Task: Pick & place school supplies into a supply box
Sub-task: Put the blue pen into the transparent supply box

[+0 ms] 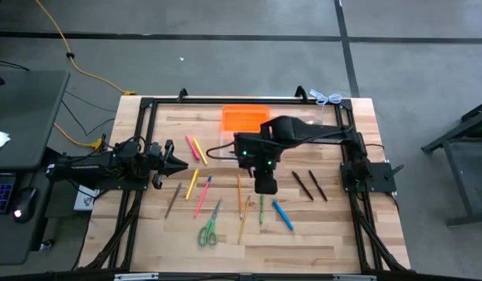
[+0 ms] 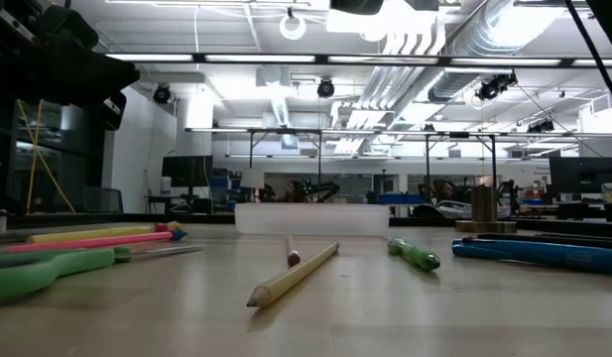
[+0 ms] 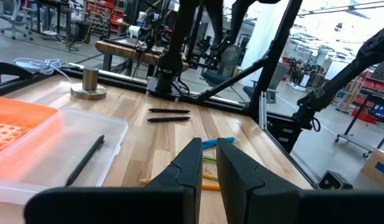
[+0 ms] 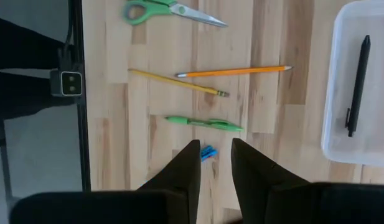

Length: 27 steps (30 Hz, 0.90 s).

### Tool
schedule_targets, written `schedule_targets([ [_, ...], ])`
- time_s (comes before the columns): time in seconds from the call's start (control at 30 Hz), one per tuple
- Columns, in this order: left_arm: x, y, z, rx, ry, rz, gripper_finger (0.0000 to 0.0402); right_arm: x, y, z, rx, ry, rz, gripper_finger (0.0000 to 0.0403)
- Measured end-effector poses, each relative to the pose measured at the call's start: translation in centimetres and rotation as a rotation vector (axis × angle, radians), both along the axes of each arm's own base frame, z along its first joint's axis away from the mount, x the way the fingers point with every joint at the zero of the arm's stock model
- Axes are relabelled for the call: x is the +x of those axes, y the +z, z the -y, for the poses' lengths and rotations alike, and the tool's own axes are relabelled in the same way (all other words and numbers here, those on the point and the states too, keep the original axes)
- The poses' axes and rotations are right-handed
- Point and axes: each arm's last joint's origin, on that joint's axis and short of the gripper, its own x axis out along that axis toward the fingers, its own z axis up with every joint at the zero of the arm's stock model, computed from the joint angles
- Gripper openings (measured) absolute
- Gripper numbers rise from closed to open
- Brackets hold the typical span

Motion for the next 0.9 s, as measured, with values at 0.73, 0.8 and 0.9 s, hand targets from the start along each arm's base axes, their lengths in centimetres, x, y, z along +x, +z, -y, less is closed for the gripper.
schedule_targets([
  [0.73,0.0,0.0,0.0,-0.052,-0.002,-0.006,0.0076,-3.8,-4.0,-3.4,0.001,-0.186,-0.256,0.0067],
  [0.8,0.0,0.0,0.0,-0.052,-0.002,-0.005,0.0076,-4.7,-4.4,-3.7,-0.002,-0.238,-0.247,0.0067],
  [0.9,0.0,0.0,0.0,-0.052,-0.002,-0.005,0.0076,-6.1,-5.1,-4.0,0.025,-0.316,-0.222,0.0067],
])
